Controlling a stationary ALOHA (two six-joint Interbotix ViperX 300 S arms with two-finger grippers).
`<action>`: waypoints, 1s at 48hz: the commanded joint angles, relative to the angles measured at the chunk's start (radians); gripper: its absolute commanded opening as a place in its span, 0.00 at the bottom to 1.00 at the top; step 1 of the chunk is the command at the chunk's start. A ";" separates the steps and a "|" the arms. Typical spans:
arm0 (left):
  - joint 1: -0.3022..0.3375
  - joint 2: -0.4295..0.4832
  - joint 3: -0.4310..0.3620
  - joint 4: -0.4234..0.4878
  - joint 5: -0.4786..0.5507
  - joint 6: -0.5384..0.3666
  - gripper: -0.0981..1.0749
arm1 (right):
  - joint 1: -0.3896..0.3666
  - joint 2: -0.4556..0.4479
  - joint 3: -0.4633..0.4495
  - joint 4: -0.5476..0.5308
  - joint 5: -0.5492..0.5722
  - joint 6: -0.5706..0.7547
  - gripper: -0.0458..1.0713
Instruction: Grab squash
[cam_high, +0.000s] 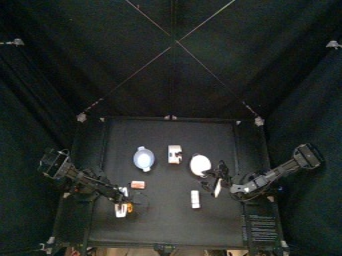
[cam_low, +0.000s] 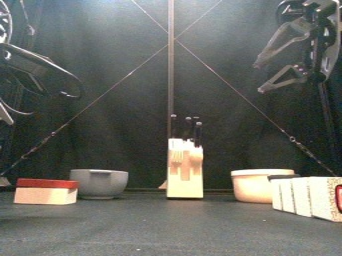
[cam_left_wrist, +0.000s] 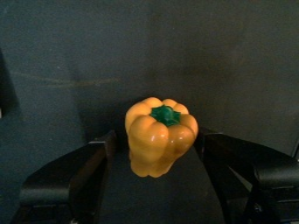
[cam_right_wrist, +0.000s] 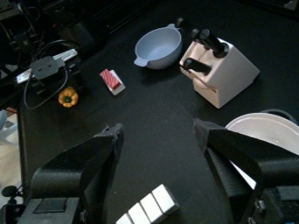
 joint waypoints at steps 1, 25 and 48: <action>-0.003 0.006 -0.017 0.018 -0.005 0.002 0.92 | -0.002 -0.003 -0.011 -0.003 0.003 0.002 0.89; -0.003 0.018 -0.025 0.038 -0.005 0.000 0.81 | -0.003 -0.003 -0.008 0.014 0.003 0.002 0.89; 0.005 -0.071 -0.086 0.072 0.015 0.000 0.77 | 0.003 -0.003 -0.006 0.015 0.003 0.003 0.89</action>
